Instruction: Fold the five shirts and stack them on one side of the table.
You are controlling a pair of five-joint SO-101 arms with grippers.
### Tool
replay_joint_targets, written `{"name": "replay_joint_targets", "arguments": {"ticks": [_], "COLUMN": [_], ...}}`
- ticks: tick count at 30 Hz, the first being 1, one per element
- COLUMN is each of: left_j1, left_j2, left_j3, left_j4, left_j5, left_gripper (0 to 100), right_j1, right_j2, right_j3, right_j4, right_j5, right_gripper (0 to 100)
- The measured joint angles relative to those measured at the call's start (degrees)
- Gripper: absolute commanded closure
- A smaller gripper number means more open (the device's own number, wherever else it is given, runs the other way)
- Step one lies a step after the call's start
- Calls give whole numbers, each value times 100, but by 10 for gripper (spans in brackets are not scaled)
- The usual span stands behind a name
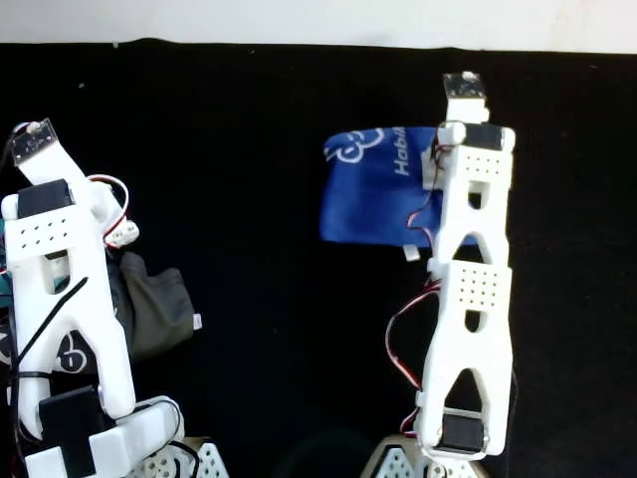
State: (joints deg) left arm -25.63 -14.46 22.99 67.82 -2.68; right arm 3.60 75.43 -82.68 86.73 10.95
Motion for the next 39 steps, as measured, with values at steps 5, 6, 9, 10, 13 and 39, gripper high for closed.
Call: {"name": "replay_joint_targets", "arguments": {"ticks": [5,6,9,10,13,39], "left_j1": [-290,-343,-492,-536,-651,-1002], "left_j2": [0,0,0,0,0,0], "left_j3": [0,0,0,0,0,0], "left_j4": [0,0,0,0,0,0], "left_j5": [0,0,0,0,0,0], "left_gripper": [992,992,992,992,992,992], "right_j1": [598,774,1266,1371,1495,826], "right_j2": [97,105,114,114,123,123], "right_j3": [-387,-431,-440,-440,-396,-1152], "right_j4": [-651,-897,-1688,-1908,-2611,-1741], "right_j5": [132,141,457,598,835,-53], "right_gripper": [992,992,992,992,992,992]}}
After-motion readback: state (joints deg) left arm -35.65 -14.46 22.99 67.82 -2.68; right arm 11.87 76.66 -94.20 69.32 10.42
